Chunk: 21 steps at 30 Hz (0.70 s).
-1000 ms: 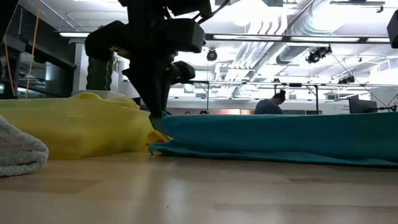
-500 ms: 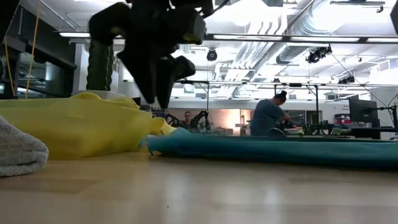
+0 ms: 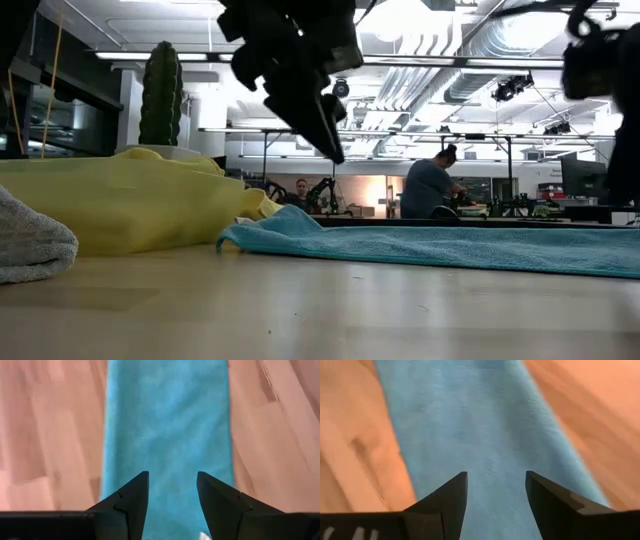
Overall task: Fold microfiber towels
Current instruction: Fold the blue microfiber towel
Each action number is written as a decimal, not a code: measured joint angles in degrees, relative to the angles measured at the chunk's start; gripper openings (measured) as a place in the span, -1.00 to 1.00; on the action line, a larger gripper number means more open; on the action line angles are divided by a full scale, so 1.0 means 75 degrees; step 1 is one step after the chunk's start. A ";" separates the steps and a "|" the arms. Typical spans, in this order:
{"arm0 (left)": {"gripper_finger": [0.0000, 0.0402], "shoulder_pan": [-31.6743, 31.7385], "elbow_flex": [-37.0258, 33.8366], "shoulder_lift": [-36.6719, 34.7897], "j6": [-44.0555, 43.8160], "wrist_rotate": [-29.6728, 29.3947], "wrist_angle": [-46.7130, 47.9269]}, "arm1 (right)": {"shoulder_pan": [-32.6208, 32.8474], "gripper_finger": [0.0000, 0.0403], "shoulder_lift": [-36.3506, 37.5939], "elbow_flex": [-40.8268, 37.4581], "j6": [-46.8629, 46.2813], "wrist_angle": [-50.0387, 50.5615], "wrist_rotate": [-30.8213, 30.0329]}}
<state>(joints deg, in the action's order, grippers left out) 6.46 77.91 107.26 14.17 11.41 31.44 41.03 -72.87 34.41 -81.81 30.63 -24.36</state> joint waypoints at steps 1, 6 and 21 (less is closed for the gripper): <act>-0.21 -0.0031 -0.0047 0.0011 -0.0073 0.0005 -0.0017 | -0.0083 -0.05 -0.0060 -0.0104 0.0179 -0.0430 0.0022; -0.21 -0.0245 -0.0429 0.0149 -0.0475 -0.0013 -0.0857 | -0.0380 -0.05 -0.0557 -0.0261 0.1219 -0.1514 0.0289; -0.21 -0.1223 -0.0707 0.1197 -0.2858 -0.1096 -0.1899 | 0.0018 -0.05 -0.1084 -0.0232 0.2657 -0.0439 0.1377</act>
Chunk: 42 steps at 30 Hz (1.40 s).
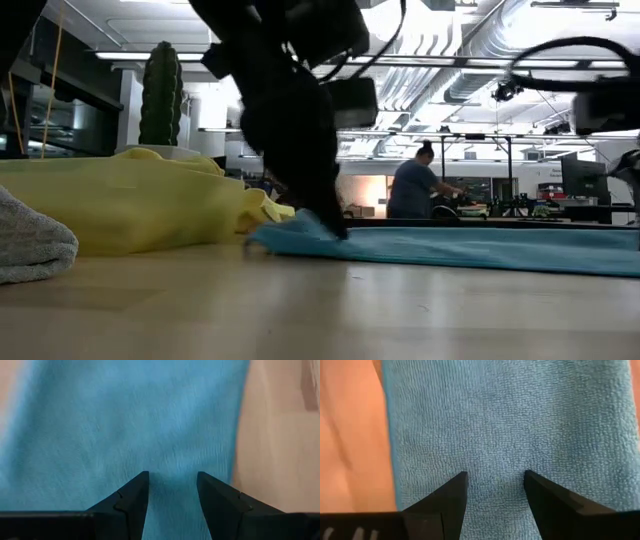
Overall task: Fold microfiber towels
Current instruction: Fold the blue microfiber towel
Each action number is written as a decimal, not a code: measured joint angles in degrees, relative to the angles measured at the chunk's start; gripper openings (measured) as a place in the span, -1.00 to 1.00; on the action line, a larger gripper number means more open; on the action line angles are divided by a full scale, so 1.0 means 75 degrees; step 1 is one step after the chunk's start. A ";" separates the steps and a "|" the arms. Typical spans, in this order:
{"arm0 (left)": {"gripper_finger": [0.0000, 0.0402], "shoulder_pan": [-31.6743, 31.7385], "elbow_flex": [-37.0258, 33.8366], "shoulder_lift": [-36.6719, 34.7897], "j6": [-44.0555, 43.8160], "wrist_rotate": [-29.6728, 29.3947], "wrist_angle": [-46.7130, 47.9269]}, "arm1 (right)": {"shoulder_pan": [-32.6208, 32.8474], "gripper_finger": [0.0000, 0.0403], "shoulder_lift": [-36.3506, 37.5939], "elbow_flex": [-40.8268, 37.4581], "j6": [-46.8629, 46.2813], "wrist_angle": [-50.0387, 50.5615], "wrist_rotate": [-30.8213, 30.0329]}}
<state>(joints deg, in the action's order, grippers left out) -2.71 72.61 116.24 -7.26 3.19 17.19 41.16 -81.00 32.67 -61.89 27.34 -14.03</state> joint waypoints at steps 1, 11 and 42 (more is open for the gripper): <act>-0.21 -0.0103 0.0000 0.0111 -0.0187 -0.0089 -0.0129 | 0.0035 -0.05 0.0103 -0.0006 0.0171 0.0280 0.0114; -0.21 -0.1027 0.0024 0.0520 -0.3165 -0.0980 -0.1593 | 0.0049 -0.05 0.1110 -0.0021 0.2231 0.1927 0.0978; -0.21 0.0785 0.0012 -0.0811 -0.0345 0.0742 0.1546 | -0.1453 -0.05 0.4067 -0.0836 0.1425 0.1794 0.0432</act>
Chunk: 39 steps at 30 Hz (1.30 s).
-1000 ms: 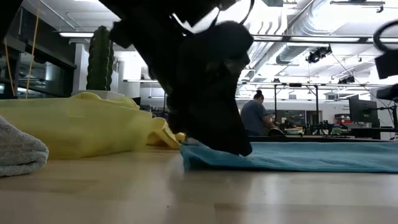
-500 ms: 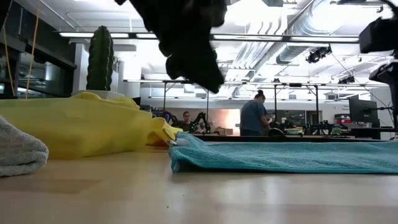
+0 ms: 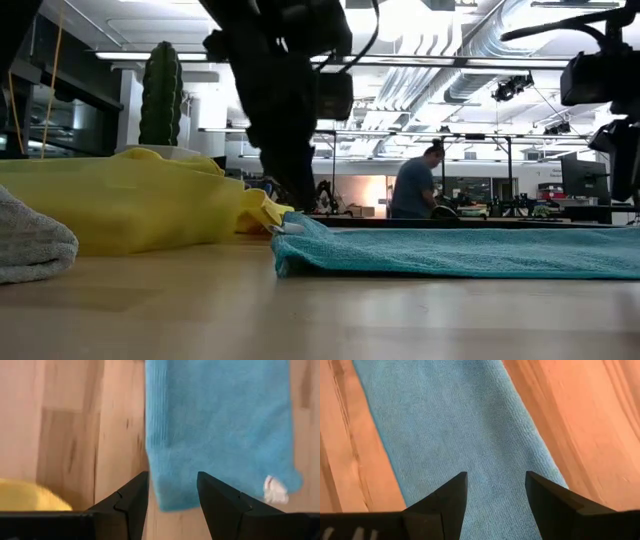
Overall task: Fold microfiber towels
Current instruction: Fold the blue microfiber towel
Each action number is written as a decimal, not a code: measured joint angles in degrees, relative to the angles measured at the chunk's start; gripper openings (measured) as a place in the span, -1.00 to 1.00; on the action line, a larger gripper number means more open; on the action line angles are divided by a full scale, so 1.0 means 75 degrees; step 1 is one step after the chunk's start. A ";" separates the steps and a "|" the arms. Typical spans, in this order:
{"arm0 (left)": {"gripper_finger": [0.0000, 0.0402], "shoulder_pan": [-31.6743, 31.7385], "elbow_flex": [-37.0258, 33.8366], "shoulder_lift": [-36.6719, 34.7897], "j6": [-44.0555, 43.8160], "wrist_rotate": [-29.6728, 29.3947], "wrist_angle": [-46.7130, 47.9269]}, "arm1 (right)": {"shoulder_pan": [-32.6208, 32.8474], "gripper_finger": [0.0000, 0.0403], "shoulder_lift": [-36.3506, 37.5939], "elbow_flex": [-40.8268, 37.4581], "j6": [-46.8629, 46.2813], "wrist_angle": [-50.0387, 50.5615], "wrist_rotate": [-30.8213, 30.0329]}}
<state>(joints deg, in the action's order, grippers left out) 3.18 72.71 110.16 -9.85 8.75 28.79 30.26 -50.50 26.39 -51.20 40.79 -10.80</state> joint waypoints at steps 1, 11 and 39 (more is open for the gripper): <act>-0.21 0.0000 -0.0008 0.0002 0.0003 0.0004 0.0135 | -0.0010 -0.05 0.0000 0.0000 0.0000 0.0006 0.0001; -0.21 -0.0047 -0.0008 0.0325 -0.0060 -0.0032 0.0265 | -0.0574 -0.05 -0.0048 0.0000 -0.0428 0.0396 0.0051; -0.97 -0.0076 0.0012 0.0471 0.0621 -0.0580 0.0884 | -0.3142 -0.05 -0.1968 0.0000 0.2016 0.1352 0.2114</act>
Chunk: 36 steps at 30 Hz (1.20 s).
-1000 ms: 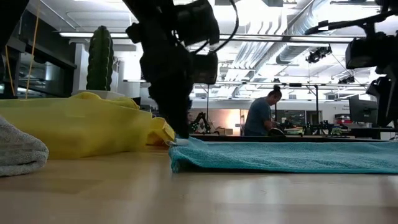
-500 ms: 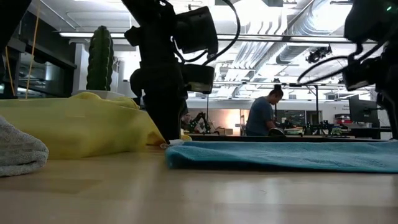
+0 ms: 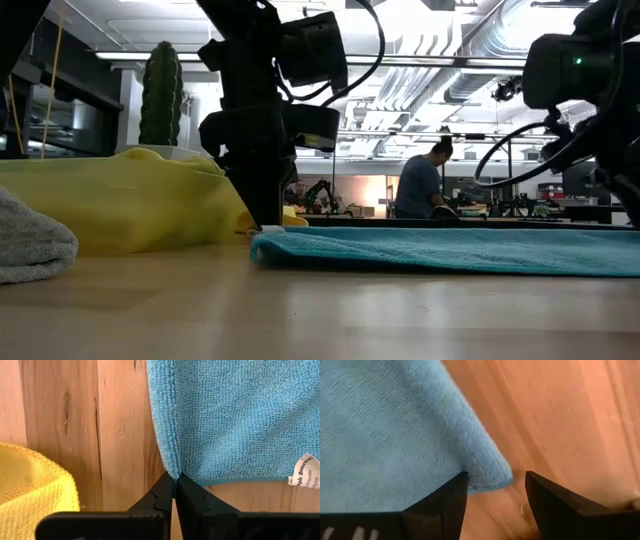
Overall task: Fold microfiber towels
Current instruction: Fold the blue microfiber towel
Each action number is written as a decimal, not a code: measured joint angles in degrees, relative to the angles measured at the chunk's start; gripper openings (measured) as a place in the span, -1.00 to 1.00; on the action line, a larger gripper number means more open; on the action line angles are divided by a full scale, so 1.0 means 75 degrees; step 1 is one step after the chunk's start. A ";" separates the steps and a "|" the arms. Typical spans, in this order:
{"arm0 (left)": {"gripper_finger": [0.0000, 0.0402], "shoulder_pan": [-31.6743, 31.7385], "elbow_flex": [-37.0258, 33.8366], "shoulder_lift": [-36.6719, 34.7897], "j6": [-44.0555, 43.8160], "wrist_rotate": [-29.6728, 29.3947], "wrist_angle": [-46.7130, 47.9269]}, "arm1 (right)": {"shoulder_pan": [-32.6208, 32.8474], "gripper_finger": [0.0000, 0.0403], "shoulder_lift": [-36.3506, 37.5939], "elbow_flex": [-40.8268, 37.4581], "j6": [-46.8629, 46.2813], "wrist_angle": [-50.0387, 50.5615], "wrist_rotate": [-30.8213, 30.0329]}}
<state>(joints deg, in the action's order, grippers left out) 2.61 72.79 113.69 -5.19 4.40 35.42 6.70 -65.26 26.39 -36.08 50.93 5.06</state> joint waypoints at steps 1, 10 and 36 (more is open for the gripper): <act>-0.97 0.0000 0.0000 0.0000 -0.0006 -0.0001 -0.0001 | 0.0000 -0.05 -0.0095 0.0000 -0.0092 -0.0096 -0.0054; -0.98 0.0009 -0.0003 0.0000 -0.0024 -0.0099 0.0023 | 0.0002 -0.05 -0.0181 0.0001 -0.0709 -0.0342 -0.0346; -0.98 0.0015 -0.0009 0.0003 0.0174 -0.0347 0.0140 | -0.0900 -0.05 -0.0344 0.0562 -0.0400 0.0359 -0.0291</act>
<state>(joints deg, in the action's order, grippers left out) 2.72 72.73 113.71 -3.88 1.80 36.47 -0.05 -67.84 30.61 -39.08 53.63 2.88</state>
